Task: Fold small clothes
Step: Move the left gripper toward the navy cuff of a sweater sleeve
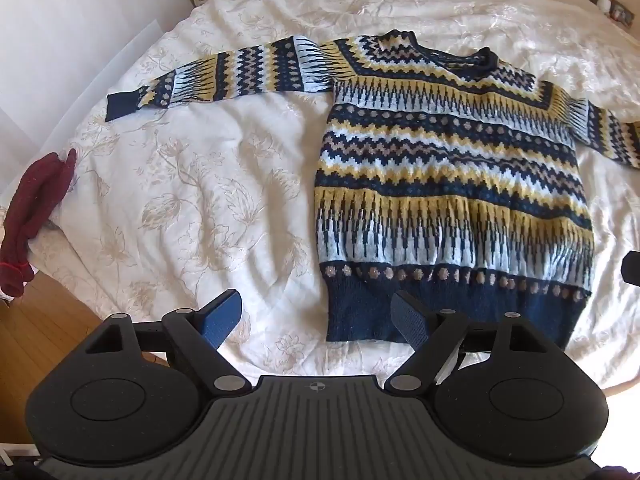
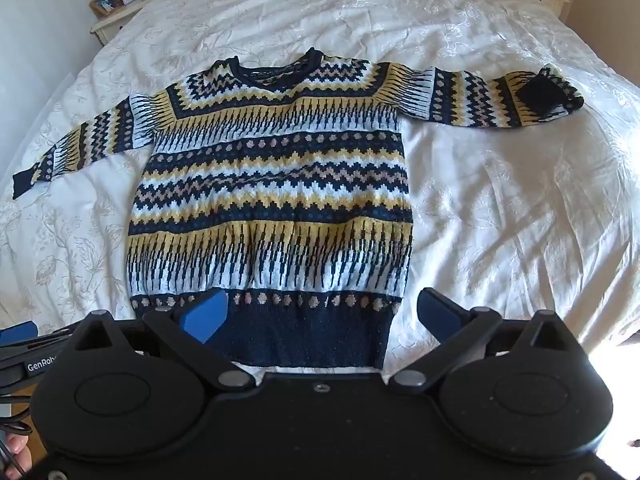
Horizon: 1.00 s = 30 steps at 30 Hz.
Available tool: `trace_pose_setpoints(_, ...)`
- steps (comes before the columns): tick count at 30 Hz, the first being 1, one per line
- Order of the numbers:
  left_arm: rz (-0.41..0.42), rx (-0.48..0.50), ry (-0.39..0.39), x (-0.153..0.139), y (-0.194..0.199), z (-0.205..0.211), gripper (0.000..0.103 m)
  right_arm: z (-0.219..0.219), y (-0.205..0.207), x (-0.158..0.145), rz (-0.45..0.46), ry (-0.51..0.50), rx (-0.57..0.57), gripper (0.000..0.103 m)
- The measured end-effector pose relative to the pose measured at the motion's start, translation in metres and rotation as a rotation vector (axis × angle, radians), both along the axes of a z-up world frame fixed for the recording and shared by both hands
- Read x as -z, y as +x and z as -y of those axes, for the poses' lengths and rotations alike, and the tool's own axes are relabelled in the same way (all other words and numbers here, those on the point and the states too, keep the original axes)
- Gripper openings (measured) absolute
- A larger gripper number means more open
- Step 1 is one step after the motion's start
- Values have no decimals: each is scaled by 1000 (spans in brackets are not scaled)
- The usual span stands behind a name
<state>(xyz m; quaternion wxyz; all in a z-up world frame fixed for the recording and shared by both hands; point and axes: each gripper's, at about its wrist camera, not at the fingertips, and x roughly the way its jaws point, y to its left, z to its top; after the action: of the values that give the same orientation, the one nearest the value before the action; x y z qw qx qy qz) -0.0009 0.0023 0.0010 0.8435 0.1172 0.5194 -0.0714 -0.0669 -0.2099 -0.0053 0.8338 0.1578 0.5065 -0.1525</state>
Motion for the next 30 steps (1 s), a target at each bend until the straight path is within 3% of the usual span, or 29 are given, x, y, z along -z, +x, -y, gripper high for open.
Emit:
trace_pose_setpoints(3,35,16,17,-4,-13,5,82,-1,-2,1,-4,-1,8,101)
trace_pose_setpoints(13,14,58,16,-22,-23,13,82,1,-18,-14,29,23,20,101)
trace_pose_setpoints(30,14,68,30,-25,-27,12,82,4,-19,-14,41,41,18,101)
